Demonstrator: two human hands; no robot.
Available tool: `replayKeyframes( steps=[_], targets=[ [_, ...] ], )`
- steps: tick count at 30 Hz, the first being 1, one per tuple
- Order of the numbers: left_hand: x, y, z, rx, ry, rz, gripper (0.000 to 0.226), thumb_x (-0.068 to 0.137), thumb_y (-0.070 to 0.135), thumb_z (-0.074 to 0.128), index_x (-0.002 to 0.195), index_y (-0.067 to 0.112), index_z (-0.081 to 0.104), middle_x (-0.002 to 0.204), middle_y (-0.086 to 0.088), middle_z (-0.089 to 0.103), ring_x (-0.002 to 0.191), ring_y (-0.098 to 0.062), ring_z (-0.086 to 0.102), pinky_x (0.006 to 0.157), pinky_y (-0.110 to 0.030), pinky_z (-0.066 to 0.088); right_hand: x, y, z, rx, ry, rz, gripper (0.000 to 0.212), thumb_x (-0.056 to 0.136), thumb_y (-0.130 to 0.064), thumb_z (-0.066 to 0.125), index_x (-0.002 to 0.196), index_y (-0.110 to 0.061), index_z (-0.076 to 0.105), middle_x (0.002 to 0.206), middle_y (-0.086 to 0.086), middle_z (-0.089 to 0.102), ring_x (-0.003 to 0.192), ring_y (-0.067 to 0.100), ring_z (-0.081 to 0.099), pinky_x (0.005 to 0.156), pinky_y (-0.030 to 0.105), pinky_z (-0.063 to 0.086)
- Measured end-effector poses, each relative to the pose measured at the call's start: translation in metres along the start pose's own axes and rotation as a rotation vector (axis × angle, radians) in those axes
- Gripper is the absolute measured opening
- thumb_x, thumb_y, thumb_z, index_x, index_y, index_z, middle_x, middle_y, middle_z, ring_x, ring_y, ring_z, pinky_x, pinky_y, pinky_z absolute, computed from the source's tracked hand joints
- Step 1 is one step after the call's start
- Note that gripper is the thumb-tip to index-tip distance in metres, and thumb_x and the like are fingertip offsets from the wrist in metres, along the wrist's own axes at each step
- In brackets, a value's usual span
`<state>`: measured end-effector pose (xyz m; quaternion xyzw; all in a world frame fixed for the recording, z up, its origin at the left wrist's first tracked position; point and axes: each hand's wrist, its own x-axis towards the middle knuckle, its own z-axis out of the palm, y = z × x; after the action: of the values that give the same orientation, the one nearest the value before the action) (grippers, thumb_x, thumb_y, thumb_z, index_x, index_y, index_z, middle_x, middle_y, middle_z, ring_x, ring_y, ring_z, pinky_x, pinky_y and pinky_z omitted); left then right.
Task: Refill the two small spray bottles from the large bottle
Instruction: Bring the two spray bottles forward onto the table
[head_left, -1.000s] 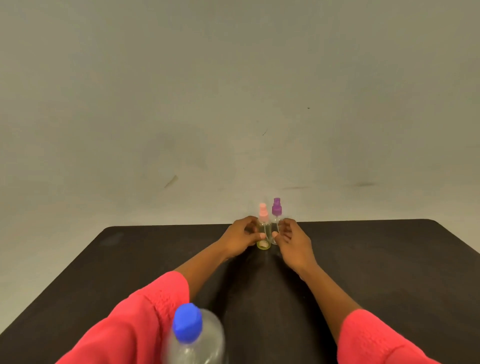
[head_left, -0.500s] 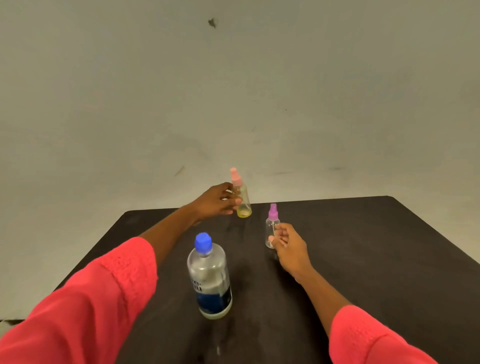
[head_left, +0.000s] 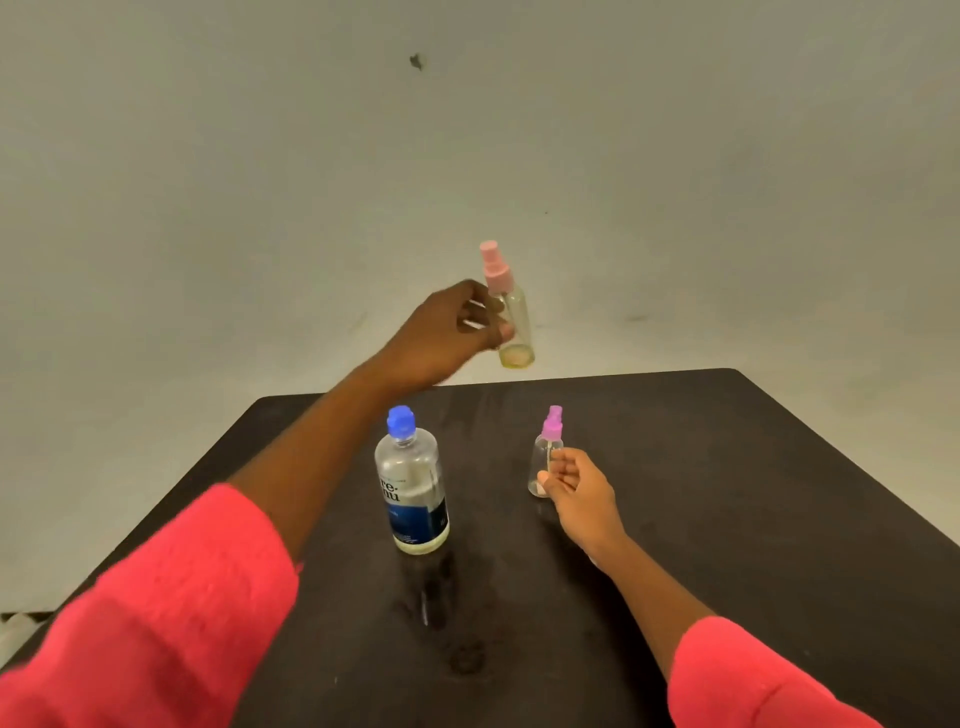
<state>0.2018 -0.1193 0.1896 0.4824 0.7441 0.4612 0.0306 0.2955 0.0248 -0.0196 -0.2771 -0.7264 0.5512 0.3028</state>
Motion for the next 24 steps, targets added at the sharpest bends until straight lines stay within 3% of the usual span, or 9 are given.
replayKeyframes(
  steps=[3,8,13,20,24],
  targets=[
    [-0.038,-0.003,0.026,-0.045,-0.037,-0.003,0.026,0.085,0.025,0.068,0.108,0.016,0.058,0.102,-0.001,0.066,0.095,-0.016,0.065,0.084,-0.028,0.052,-0.008,0.003,-0.011,0.013,-0.067,-0.008,0.022,0.089,-0.015,0.064,0.11,-0.019,0.058,0.104,-0.005,0.062,0.099,0.006,0.059,0.083,0.017,0.046],
    [-0.1,-0.047,0.092,-0.024,0.008,-0.188,0.019,0.083,0.023,0.068,0.095,0.028,0.054,0.091,0.009,0.066,0.084,-0.006,0.063,0.075,-0.017,0.049,-0.022,0.009,-0.028,0.034,-0.123,-0.037,0.021,0.088,-0.012,0.065,0.106,-0.02,0.059,0.102,0.0,0.064,0.098,0.011,0.062,0.085,0.022,0.051],
    [-0.127,-0.083,0.132,0.123,0.114,-0.35,0.022,0.088,0.031,0.061,0.105,0.031,0.047,0.097,0.012,0.062,0.087,-0.005,0.059,0.081,-0.028,0.05,-0.03,0.008,-0.032,-0.001,-0.119,-0.048,0.027,0.087,-0.015,0.067,0.112,-0.022,0.057,0.105,-0.006,0.064,0.1,0.006,0.061,0.09,0.022,0.05],
    [-0.121,-0.094,0.14,0.185,0.181,-0.374,0.028,0.091,0.035,0.057,0.115,0.029,0.044,0.104,0.012,0.06,0.092,-0.007,0.058,0.082,-0.031,0.051,-0.036,0.005,-0.031,-0.038,-0.11,-0.07,0.031,0.087,-0.016,0.068,0.114,-0.024,0.056,0.106,-0.013,0.062,0.102,0.001,0.06,0.087,0.015,0.048],
    [-0.117,-0.096,0.141,0.152,0.218,-0.406,0.034,0.091,0.034,0.057,0.122,0.028,0.043,0.11,0.009,0.062,0.096,-0.007,0.059,0.084,-0.033,0.052,-0.037,0.004,-0.029,-0.085,-0.107,-0.099,0.032,0.084,-0.019,0.071,0.111,-0.026,0.056,0.105,-0.013,0.062,0.101,0.004,0.06,0.091,0.021,0.05]
  ],
)
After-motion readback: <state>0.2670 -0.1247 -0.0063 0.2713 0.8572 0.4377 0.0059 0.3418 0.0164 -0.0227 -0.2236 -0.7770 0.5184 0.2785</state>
